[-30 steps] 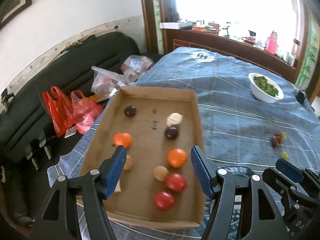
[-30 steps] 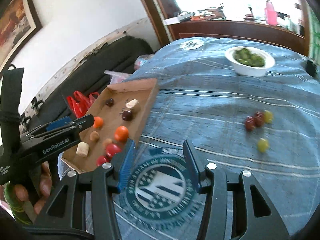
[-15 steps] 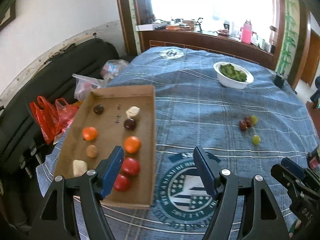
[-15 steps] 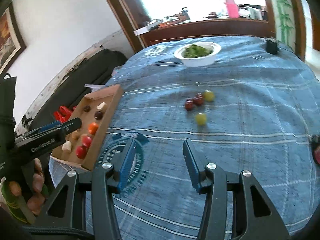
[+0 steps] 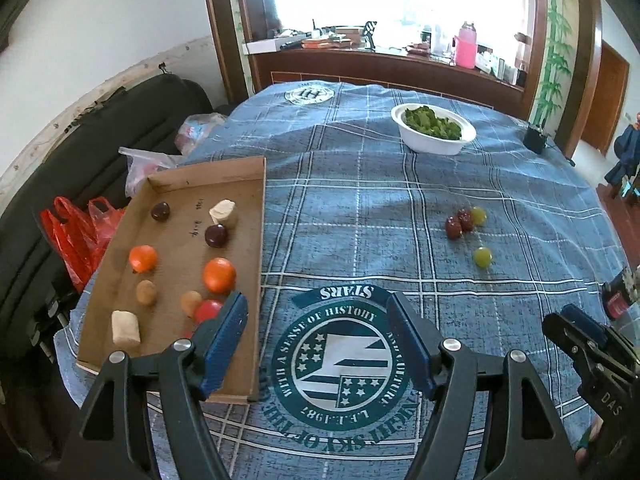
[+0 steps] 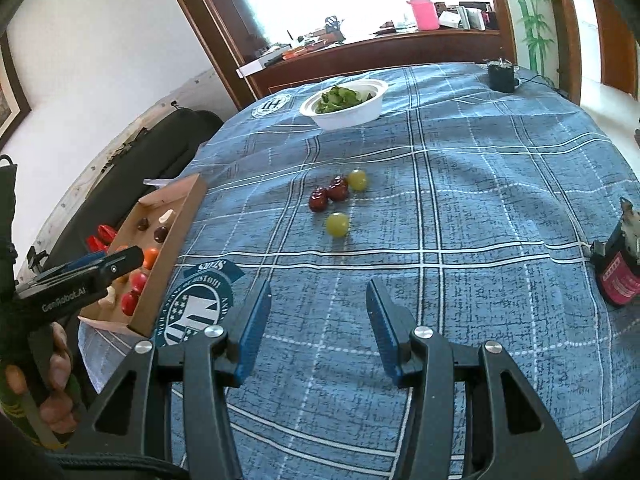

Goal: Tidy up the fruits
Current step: 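Move both open tools toward the plums and grapes on the tablecloth, then grasp a dark red plum with right tool while left tool grasps another dark red plum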

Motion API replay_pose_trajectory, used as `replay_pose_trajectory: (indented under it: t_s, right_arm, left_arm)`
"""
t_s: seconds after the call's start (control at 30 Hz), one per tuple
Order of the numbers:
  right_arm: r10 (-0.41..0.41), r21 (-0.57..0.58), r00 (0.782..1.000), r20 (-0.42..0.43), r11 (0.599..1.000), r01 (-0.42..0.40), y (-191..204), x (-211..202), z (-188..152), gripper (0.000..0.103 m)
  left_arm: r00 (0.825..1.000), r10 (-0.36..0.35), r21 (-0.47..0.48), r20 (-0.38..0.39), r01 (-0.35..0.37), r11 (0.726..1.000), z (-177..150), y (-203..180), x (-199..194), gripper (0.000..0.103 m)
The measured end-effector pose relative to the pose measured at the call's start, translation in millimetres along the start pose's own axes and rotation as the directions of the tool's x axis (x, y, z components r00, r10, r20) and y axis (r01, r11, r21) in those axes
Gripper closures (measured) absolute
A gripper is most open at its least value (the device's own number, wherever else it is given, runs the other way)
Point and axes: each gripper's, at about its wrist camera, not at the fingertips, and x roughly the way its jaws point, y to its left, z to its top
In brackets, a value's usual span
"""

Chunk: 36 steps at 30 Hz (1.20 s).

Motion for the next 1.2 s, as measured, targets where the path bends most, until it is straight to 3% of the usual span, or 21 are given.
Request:
replay_pose_trajectory:
  t_s: [0.43,0.6,0.93,1.13,1.2]
  right_arm:
    - [-0.041,-0.018,0.999,-0.034,0.999,0.040,-7.1,43.4,22.2,0.052]
    - [-0.035,0.004,0.998,-0.058,0.999,0.035,-9.8,77.4,47.2,0.066]
    - [-0.043,0.008,0.988,-0.148,0.999,0.045,-9.8,137.9,75.8,0.070]
    - [0.020,0.052,0.987,-0.157,0.999,-0.012,-15.0,153.2,91.3,0.071]
    - [0.024,0.041,0.987,-0.159,0.999,-0.018,-13.3,155.6,93.5,0.075]
  left_arm:
    - [0.997,-0.046,0.003,-0.059,0.047,0.999,2.5,-8.2,27.4,0.031]
    - [0.993,-0.075,-0.016,-0.086,0.074,0.997,7.9,-8.7,38.7,0.031]
    - [0.986,-0.107,-0.030,-0.129,0.104,0.994,21.0,-12.6,68.4,0.031]
    - [0.978,-0.137,-0.038,-0.155,0.133,0.990,28.7,-20.3,84.6,0.031]
    - [0.976,-0.147,-0.036,-0.162,0.143,0.989,32.0,-25.1,89.4,0.031]
